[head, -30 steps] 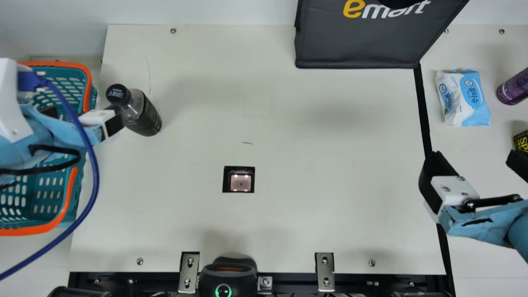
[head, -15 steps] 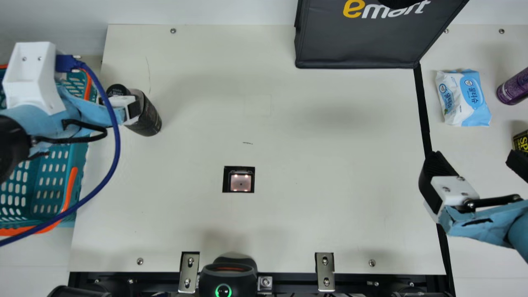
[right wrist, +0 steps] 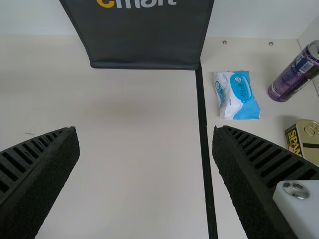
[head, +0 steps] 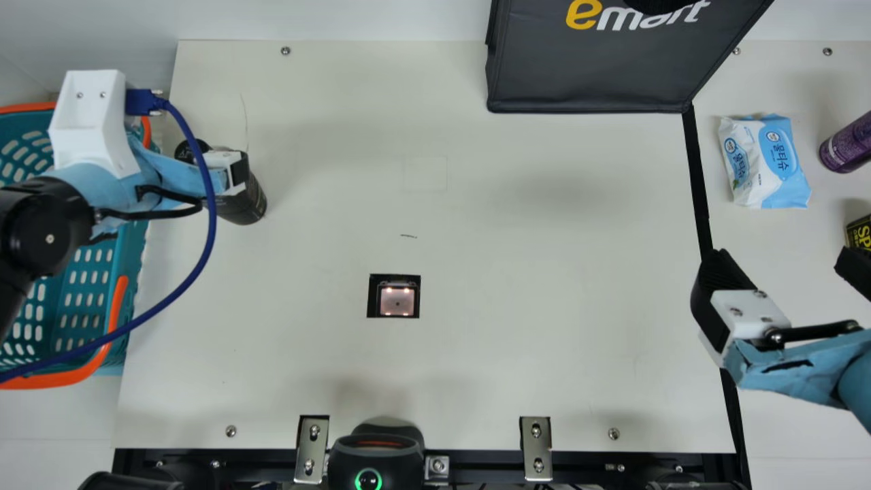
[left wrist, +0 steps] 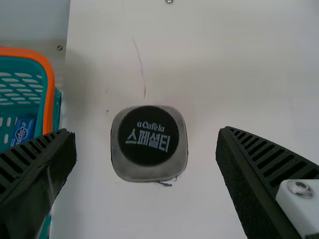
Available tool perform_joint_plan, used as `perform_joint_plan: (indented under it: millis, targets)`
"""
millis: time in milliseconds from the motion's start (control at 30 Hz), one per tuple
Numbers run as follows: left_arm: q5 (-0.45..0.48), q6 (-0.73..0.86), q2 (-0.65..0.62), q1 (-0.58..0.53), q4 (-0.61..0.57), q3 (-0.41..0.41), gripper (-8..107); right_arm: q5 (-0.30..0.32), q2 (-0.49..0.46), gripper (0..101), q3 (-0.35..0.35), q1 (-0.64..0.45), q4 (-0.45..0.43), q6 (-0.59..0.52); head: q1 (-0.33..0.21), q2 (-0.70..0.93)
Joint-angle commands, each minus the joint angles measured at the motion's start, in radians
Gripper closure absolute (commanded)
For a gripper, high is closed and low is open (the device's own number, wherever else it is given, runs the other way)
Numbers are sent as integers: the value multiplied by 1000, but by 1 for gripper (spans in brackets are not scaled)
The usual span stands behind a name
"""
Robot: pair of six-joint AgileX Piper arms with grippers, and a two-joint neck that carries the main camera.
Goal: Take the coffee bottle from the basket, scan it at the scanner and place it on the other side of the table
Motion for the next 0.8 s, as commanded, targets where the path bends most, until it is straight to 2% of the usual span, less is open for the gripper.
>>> perform_joint_plan:
  millis: [0,233,500,700,767]
  targets:
    - [-29,4,5,2,-3,8,9,0,0,6,0,0,0,0,-29,2]
    - [-86,12,22,7,-15,31,9,0,0,6,0,0,0,0,-29,2]
    - [-110,-8,24,3,-10,43,62,0,0,6,0,0,0,0,-29,2]
    - [-92,-48,9,-8,-9,31,102,0,0,6,0,0,0,0,-29,2]
    - [-76,-69,1,-16,-2,20,107,0,0,6,0,0,0,0,-29,2]
